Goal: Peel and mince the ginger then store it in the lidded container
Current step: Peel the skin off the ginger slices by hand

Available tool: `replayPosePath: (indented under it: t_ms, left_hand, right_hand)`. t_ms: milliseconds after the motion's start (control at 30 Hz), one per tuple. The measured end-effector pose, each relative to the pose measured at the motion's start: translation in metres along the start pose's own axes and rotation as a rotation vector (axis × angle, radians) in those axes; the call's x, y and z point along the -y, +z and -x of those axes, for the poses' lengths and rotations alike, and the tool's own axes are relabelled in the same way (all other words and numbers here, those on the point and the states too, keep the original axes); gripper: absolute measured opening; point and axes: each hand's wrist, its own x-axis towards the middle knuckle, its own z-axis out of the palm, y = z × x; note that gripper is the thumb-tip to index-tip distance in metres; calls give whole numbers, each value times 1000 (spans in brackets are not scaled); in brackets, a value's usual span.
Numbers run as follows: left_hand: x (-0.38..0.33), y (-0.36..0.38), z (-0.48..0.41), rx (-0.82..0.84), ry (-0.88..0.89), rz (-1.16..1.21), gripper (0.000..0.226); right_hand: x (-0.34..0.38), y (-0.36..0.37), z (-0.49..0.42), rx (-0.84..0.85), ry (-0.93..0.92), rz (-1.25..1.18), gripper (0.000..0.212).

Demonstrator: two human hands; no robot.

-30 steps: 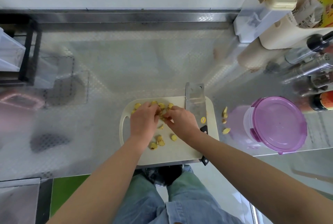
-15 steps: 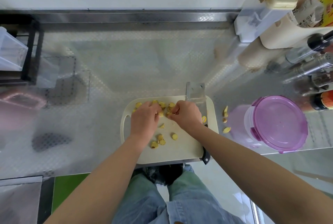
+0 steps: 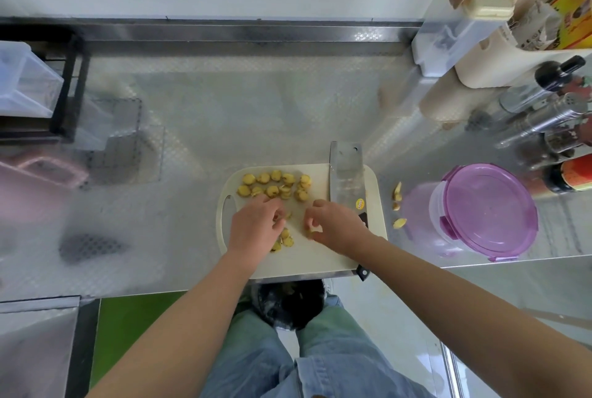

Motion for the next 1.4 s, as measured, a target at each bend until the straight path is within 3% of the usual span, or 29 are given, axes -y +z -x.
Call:
replayPosePath:
  t_ms: [267,400,567,767,1133,1300,1400]
  left_hand:
    - [13,-4,10,-2,-39,67,4]
    - [18,-5,15,-3,-63,109,4]
    - [22,-7,19,-13,-92,139,8]
    - [25,-9,19,12,-83,138,8]
    - [18,-8,21,77,-24,122,5]
    - [19,-8,23,79,-26,113,8]
    - [19,-8,22,80,-45,110,10]
  right_hand:
    - [12,-10,-14,-55,24,-272,6]
    - [27,-10,-29,-59,4,-109,18]
    - [28,-1,-35,-58,-15,126,18]
    - [30,4,-33,-83,-139,211,13]
    - [42,-4,-30,19,-118,304,14]
    - [31,-5,-21,-121,-85,-28,11]
    - [24,-12,-10,-16,-171,-137,4]
